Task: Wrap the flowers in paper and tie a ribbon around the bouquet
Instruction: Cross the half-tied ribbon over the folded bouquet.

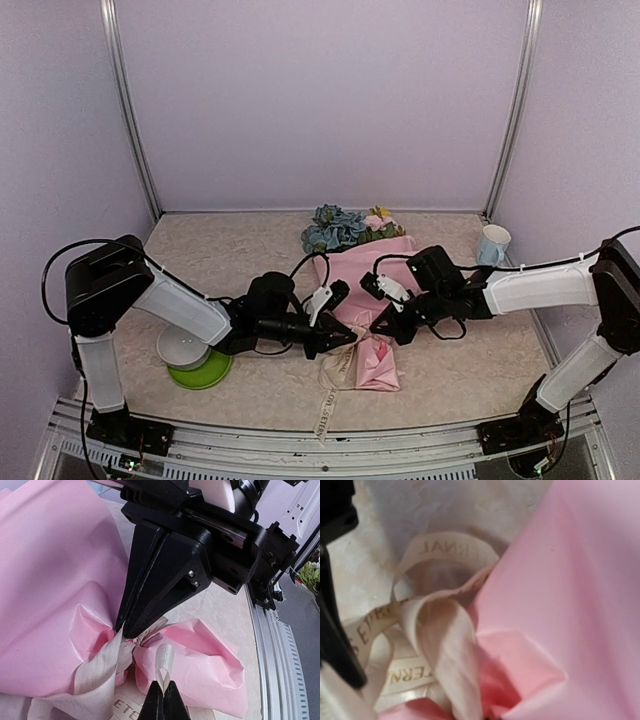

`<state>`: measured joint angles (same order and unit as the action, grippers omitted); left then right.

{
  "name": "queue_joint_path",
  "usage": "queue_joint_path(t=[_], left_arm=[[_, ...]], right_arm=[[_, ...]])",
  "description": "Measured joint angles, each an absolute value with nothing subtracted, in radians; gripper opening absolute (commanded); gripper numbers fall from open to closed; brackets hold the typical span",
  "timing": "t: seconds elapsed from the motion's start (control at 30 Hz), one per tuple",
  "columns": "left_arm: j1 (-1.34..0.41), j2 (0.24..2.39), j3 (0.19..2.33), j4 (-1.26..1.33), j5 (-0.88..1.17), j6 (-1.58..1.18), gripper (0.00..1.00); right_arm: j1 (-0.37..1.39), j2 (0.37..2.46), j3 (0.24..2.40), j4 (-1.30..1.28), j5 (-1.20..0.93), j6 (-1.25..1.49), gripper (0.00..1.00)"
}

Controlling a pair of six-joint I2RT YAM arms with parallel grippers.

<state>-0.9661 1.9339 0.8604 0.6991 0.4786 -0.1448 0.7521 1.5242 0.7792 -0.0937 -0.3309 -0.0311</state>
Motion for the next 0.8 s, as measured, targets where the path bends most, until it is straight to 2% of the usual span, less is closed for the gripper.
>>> queue_joint_path(t=[0.63, 0.7, 0.8], left_arm=[[-0.982, 2.008, 1.044, 0.537, 0.423, -0.089, 0.0], [-0.98, 2.012, 1.051, 0.537, 0.409, -0.096, 0.0], [-0.973, 2.028, 1.054, 0.538, 0.4, -0.109, 0.0]], right_arm=[[0.752, 1.408, 0.757, -0.075, -0.447, 0.058, 0.0], [0.752, 1.408, 0.751, -0.07, -0.46, 0.065, 0.03], [0.752, 1.408, 0.743, -0.059, -0.481, 0.076, 0.17]])
